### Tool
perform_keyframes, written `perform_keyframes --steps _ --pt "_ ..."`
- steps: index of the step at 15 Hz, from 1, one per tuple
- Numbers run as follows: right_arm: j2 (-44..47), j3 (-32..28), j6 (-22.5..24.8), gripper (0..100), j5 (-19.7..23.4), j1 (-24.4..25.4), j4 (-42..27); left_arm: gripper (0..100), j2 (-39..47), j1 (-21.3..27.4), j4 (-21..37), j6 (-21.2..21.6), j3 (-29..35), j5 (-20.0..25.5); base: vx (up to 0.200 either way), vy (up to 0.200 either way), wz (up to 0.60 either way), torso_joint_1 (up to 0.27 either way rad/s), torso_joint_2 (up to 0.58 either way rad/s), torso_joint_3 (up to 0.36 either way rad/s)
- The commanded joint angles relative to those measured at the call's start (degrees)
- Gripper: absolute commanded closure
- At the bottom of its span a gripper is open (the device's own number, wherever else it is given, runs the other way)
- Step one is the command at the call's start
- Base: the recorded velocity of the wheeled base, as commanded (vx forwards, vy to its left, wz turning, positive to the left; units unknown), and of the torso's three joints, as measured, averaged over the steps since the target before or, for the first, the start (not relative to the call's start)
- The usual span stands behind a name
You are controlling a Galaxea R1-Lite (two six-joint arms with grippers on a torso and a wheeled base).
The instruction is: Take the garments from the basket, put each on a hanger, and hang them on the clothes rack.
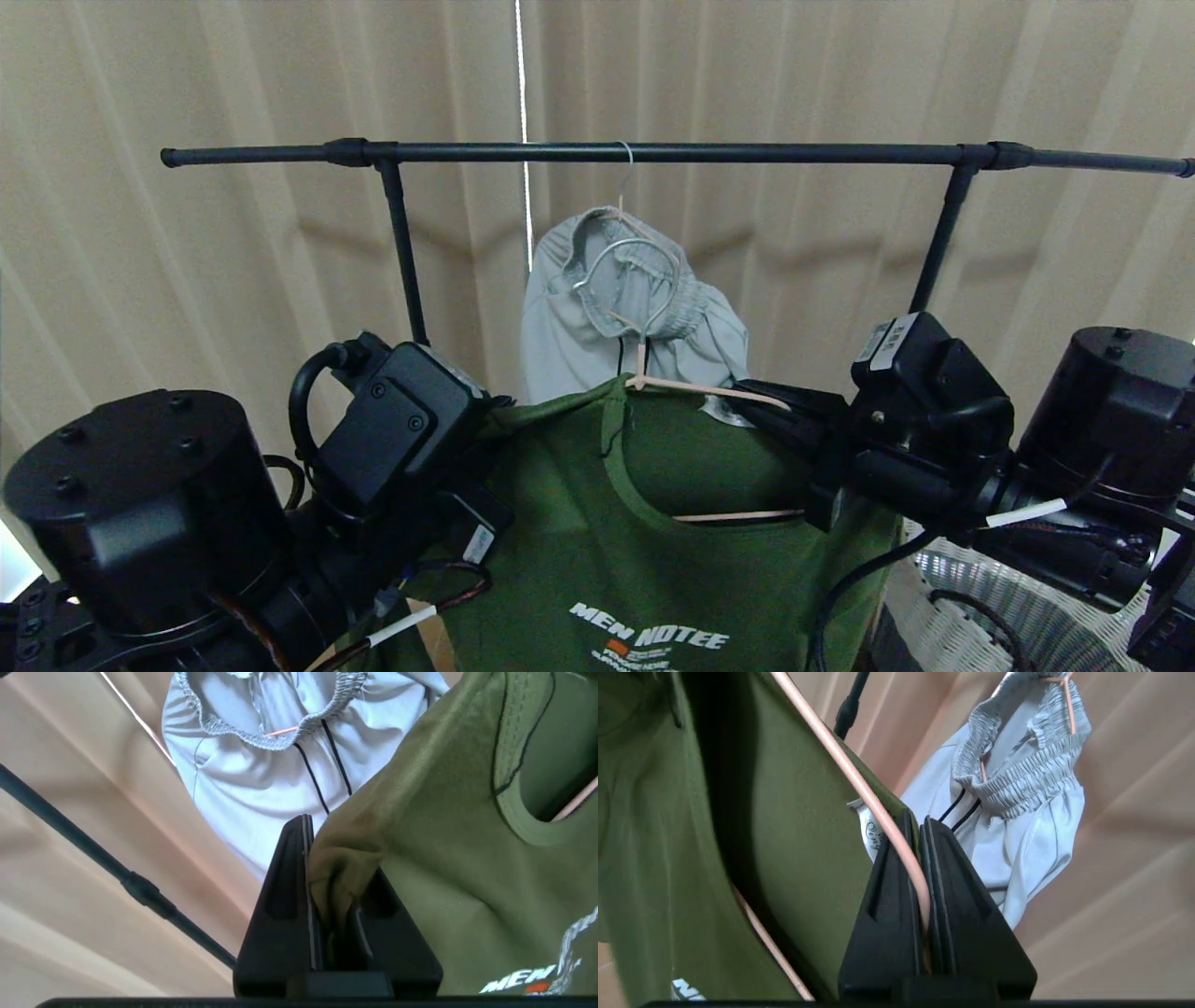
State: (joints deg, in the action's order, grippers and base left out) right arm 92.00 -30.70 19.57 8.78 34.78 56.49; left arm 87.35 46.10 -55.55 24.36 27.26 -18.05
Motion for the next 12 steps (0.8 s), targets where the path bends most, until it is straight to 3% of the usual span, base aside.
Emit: perform_keyframes --steps 1,8,9,12 --pt "-0.07 0.02 0.03 100 0.01 0.02 0.02 100 -0.07 -0.05 0.01 -0.01 -0.19 -0.14 0.0 0.0 0.0 0.0 0.0 0.0" --pt "-0.42 0.46 -0.05 100 -0.25 0.11 0.29 100 -2.36 -0.05 0.18 -0.98 -1.68 0.04 0.0 0.0 0.0 0.0 0.0 0.0" --pt "-0.42 0.46 -0.05 100 -0.25 0.11 0.64 0 -2.36 -0.05 0.18 -0.98 -1.77 0.04 0.0 0.0 0.0 0.0 0.0 0.0" --pt "-0.51 0.46 -0.05 100 -0.34 0.02 1.34 0 -2.88 -0.05 0.01 -2.12 -1.59 0.21 0.0 0.0 0.0 0.0 0.0 0.0"
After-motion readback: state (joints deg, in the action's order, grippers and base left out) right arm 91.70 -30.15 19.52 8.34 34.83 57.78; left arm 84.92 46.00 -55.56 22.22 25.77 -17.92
